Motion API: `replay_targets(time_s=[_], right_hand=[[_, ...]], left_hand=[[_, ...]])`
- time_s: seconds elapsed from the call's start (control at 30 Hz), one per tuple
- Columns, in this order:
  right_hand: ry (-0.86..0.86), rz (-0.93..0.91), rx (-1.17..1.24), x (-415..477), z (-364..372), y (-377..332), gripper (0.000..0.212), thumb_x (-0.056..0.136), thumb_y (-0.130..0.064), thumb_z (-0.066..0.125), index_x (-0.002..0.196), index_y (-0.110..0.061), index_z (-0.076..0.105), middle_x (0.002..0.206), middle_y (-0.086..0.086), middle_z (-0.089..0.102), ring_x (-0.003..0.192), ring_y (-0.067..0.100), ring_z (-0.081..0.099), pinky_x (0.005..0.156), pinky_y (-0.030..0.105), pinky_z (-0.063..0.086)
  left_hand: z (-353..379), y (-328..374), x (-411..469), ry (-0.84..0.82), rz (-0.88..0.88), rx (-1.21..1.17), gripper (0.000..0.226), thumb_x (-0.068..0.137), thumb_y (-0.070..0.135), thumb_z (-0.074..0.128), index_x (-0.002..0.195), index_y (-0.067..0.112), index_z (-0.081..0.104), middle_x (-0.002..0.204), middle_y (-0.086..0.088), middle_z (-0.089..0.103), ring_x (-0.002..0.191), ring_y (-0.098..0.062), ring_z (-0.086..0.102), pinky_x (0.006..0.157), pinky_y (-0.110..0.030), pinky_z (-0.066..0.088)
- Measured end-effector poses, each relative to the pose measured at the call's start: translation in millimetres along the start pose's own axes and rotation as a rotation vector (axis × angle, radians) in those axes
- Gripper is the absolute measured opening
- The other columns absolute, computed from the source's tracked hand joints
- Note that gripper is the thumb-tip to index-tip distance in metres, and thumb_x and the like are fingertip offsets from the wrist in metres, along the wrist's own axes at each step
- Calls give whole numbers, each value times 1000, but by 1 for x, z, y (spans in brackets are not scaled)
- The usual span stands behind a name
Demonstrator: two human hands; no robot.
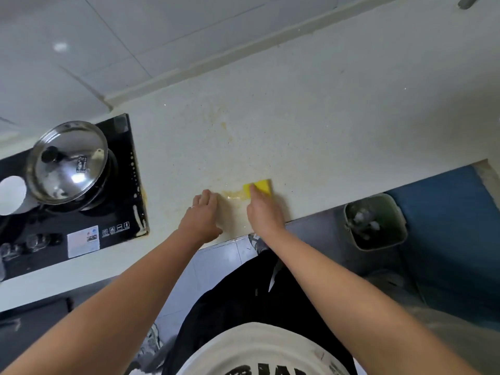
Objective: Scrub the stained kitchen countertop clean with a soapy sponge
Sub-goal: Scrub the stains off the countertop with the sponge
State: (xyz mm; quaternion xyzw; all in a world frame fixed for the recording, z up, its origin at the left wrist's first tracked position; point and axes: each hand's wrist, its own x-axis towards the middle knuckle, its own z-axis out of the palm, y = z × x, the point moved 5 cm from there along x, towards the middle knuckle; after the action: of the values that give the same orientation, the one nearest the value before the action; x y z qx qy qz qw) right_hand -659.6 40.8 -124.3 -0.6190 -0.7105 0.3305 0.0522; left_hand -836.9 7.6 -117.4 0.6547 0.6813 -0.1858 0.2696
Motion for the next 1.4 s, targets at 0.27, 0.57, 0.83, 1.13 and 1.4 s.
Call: replay_targets(time_s=[0.27, 0.57, 0.83, 1.13, 1.4], right_hand=[[335, 243, -27, -1, -111, 140, 49, 94, 0, 42, 143, -4, 45, 108, 25, 63, 90, 41, 60, 68, 41, 43], [-103, 18, 32, -32, 37, -23, 59, 95, -2, 40, 152, -10, 28, 99, 15, 60, 82, 33, 58, 57, 33, 31], [177, -52, 155, -18, -34, 22, 48, 93, -6, 41, 139, -14, 47, 90, 9, 57, 74, 30, 55, 60, 35, 43], [94, 168, -14, -14, 4, 10, 63, 94, 2, 38, 155, -2, 22, 98, 21, 64, 88, 38, 63, 60, 35, 35], [-110, -35, 18, -39, 54, -92, 42, 94, -3, 41, 136, -7, 44, 109, 18, 62, 95, 36, 62, 64, 31, 31]], left_hand=[[35, -27, -39, 82, -166, 45, 95, 69, 38, 90, 141, 8, 35, 142, -13, 33, 128, -36, 37, 93, -44, 50], [44, -32, -57, -132, -164, -82, 115, 87, 26, 78, 164, 17, -8, 171, -2, -20, 159, -30, -3, 113, -42, 43], [42, -34, -59, -136, -154, -123, 104, 92, 12, 66, 164, 20, -9, 170, -1, -24, 159, -31, -6, 114, -42, 43], [42, -38, -60, -116, -131, -138, 98, 95, 15, 66, 164, 17, -4, 171, -2, -20, 159, -31, -3, 114, -46, 43], [40, -48, -64, -132, -71, -84, 81, 95, 18, 68, 158, 10, 18, 169, -6, 4, 153, -36, 19, 101, -47, 46]])
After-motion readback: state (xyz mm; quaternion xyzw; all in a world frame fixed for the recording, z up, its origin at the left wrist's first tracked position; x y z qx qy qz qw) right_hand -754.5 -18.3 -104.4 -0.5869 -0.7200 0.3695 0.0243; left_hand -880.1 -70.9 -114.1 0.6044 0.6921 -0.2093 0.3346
